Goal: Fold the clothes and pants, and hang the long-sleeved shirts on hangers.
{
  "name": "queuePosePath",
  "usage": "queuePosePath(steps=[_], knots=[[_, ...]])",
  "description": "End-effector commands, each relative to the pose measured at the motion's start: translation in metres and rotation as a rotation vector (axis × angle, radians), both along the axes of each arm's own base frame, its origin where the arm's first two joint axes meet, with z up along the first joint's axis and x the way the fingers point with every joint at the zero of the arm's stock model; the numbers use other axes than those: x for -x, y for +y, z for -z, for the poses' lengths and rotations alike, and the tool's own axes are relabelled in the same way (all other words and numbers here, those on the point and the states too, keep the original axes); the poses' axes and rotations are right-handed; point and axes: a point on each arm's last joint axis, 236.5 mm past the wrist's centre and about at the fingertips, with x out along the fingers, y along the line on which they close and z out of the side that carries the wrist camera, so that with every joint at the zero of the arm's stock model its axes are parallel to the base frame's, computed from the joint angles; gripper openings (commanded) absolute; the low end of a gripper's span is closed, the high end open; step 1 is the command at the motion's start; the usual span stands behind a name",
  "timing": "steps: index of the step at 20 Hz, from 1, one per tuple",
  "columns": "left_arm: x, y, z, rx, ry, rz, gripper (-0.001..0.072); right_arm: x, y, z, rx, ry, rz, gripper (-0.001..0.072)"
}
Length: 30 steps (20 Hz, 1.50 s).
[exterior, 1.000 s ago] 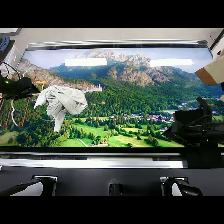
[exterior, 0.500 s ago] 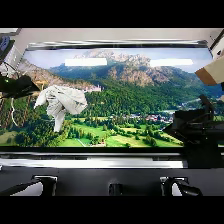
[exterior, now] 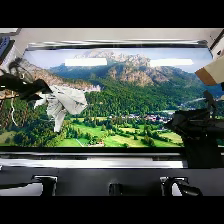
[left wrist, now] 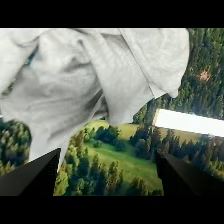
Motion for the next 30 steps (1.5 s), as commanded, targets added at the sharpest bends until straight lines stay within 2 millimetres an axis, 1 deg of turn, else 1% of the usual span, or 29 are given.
queuePosePath(steps=[1,3,5,6,7,8,9,10,11,12,13,15,16,17,18,20,22,23,25,26,27,28,29,30], knots=[[-0.030,-0.025,0.050,0.003,0.016,0.021,0.0720,-0.006,-0.002,-0.002,0.004,-0.024,0.016,0.0292],[-0.051,-0.038,0.072,-0.001,-0.023,0.021,0.0720,-0.006,-0.003,-0.001,0.008,-0.022,0.015,0.0292],[-0.067,-0.042,0.095,-0.005,-0.041,0.009,0.0720,-0.006,-0.004,-0.001,0.012,-0.022,0.017,0.0293],[-0.069,-0.042,0.108,-0.001,-0.020,-0.008,0.0656,-0.006,-0.004,-0.001,0.012,-0.021,0.017,0.0293],[-0.066,-0.041,0.118,0.007,0.014,-0.016,0.0333,-0.006,-0.004,-0.001,0.012,-0.021,0.016,0.0298],[-0.061,-0.043,0.122,0.023,0.041,-0.017,0.0009,-0.006,-0.004,-0.001,0.012,-0.023,0.018,0.0342],[-0.060,-0.045,0.119,0.048,0.052,-0.029,0.0018,-0.006,-0.004,-0.001,0.012,-0.023,0.021,0.0366],[-0.058,-0.051,0.109,0.073,0.052,-0.021,0.0018,-0.007,-0.004,-0.001,0.008,-0.023,0.031,0.0366],[-0.056,-0.059,0.095,0.085,0.042,0.014,0.0017,-0.008,-0.004,-0.001,0.006,-0.022,0.037,0.0366],[-0.052,-0.070,0.077,0.095,0.034,0.052,0.0018,-0.008,-0.005,-0.002,0.005,-0.023,0.040,0.0366],[-0.044,-0.086,0.059,0.105,0.027,0.094,0.0017,-0.009,-0.005,-0.002,0.005,-0.024,0.042,0.0366],[-0.022,-0.128,0.030,0.146,0.022,0.188,0.0017,-0.006,-0.003,-0.003,0.003,-0.022,0.037,0.0366],[-0.007,-0.158,0.019,0.179,0.029,0.249,0.0017,-0.005,-0.003,-0.005,0.003,-0.027,0.035,0.0366],[0.008,-0.186,0.012,0.204,0.038,0.308,0.0017,-0.002,-0.002,-0.008,0.006,-0.037,0.032,0.0366],[0.025,-0.216,0.010,0.214,0.050,0.371,0.0017,0.002,-0.001,-0.011,0.010,-0.048,0.028,0.0366],[0.058,-0.267,0.017,0.197,0.088,0.453,0.0017,0.011,0.002,-0.020,0.019,-0.075,0.017,0.0366],[0.089,-0.307,0.036,0.146,0.132,0.502,0.0018,0.022,0.004,-0.028,0.034,-0.100,0.005,0.0366],[0.101,-0.323,0.050,0.120,0.151,0.524,0.0018,0.029,0.005,-0.031,0.041,-0.106,-0.004,0.0366],[0.117,-0.347,0.080,0.092,0.195,0.534,0.0018,0.040,0.008,-0.035,0.051,-0.112,-0.021,0.0366],[0.122,-0.352,0.094,0.082,0.223,0.536,0.0018,0.043,0.008,-0.036,0.055,-0.119,-0.025,0.0365],[0.124,-0.352,0.106,0.071,0.249,0.537,0.0036,0.044,0.009,-0.038,0.055,-0.126,-0.025,0.0365],[0.123,-0.348,0.109,0.068,0.268,0.514,0.0190,0.044,0.010,-0.038,0.049,-0.127,-0.026,0.0365],[0.119,-0.341,0.105,0.070,0.272,0.500,0.0369,0.042,0.012,-0.040,0.039,-0.133,-0.022,0.0365],[0.112,-0.332,0.096,0.072,0.271,0.485,0.0520,0.039,0.013,-0.042,0.025,-0.140,-0.007,0.0365]])
